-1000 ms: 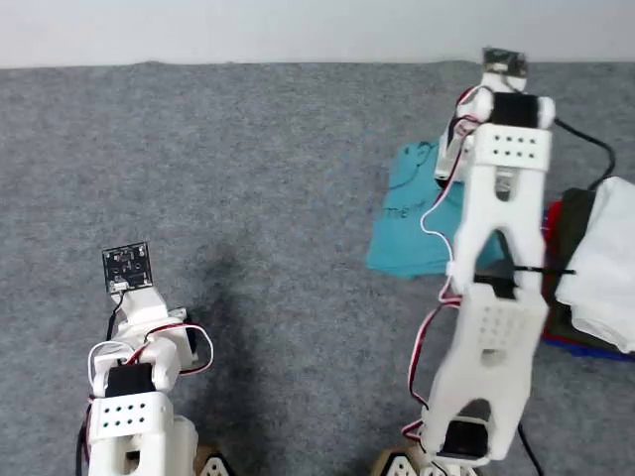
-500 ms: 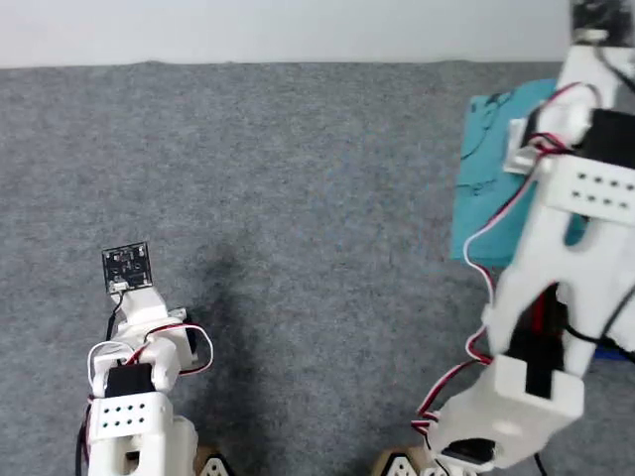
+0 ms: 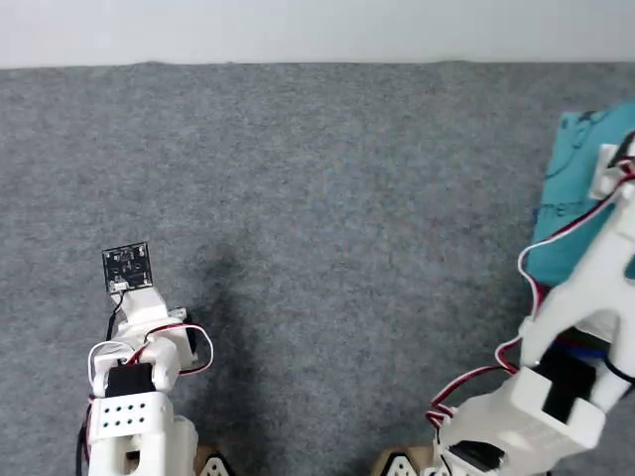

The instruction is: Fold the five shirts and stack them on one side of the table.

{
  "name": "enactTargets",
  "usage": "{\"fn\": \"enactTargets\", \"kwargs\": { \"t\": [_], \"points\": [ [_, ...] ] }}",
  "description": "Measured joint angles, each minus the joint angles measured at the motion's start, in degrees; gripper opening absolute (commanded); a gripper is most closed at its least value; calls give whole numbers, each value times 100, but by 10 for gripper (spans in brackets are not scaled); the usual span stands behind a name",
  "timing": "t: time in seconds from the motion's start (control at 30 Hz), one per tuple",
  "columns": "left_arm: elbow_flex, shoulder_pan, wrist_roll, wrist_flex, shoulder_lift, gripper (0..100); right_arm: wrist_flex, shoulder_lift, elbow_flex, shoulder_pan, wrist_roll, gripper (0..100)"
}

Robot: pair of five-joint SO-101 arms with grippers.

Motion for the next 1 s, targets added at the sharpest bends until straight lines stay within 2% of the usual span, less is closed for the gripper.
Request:
{"fn": "enactTargets", "kwargs": {
  "t": [0.2, 0.43, 0.73, 0.8, 0.93, 1.0],
  "points": [
    [0, 0, 0, 0, 0, 15, 0, 167, 0, 360, 185, 9],
    [0, 0, 0, 0, 0, 15, -273, 1292, 0, 862, 281, 9],
    [0, 0, 0, 0, 0, 15, -1327, 2127, 0, 1424, 1459, 13],
    [0, 0, 0, 0, 0, 15, -1486, 2207, 0, 1495, 1714, 65],
    [0, 0, 0, 0, 0, 15, -1495, 2242, 0, 1521, 2048, 270],
    [0, 0, 0, 0, 0, 15, -1407, 2224, 0, 1530, 2075, 299]
  ]
}}
